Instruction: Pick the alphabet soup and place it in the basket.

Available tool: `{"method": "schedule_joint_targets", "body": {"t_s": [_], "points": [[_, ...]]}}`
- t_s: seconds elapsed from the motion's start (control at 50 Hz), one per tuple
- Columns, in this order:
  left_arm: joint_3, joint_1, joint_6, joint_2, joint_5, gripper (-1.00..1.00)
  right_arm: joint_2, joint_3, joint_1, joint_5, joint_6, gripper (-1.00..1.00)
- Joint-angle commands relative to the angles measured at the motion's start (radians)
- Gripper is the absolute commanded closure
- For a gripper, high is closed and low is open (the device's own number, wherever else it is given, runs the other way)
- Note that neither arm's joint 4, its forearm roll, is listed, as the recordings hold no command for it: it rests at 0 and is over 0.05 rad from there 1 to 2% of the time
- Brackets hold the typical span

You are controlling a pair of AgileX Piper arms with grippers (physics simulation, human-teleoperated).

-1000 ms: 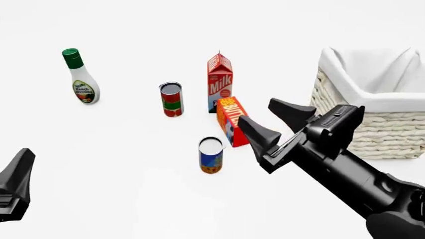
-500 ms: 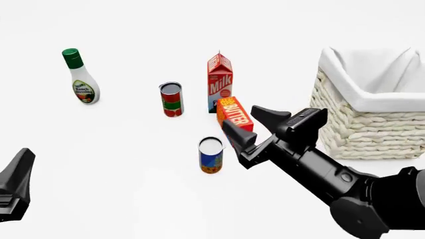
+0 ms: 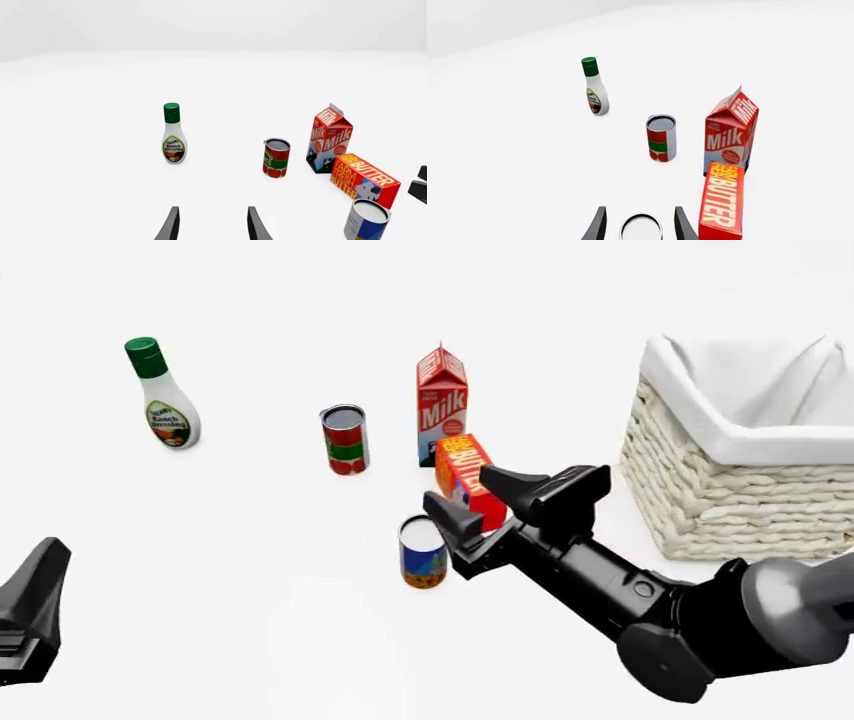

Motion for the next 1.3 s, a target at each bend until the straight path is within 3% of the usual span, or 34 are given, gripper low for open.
{"method": "schedule_joint_targets", "body": {"t_s": [0.02,1.3], "points": [[0.0,0.0,0.0,0.0,0.0,-1.0,0.063,-0.028,-0.001,-0.016,0.005,-1.0],[0.0,0.0,0.0,0.0,0.0,-1.0,0.291,-0.133,0.022,-0.048,0.02,-1.0]]}}
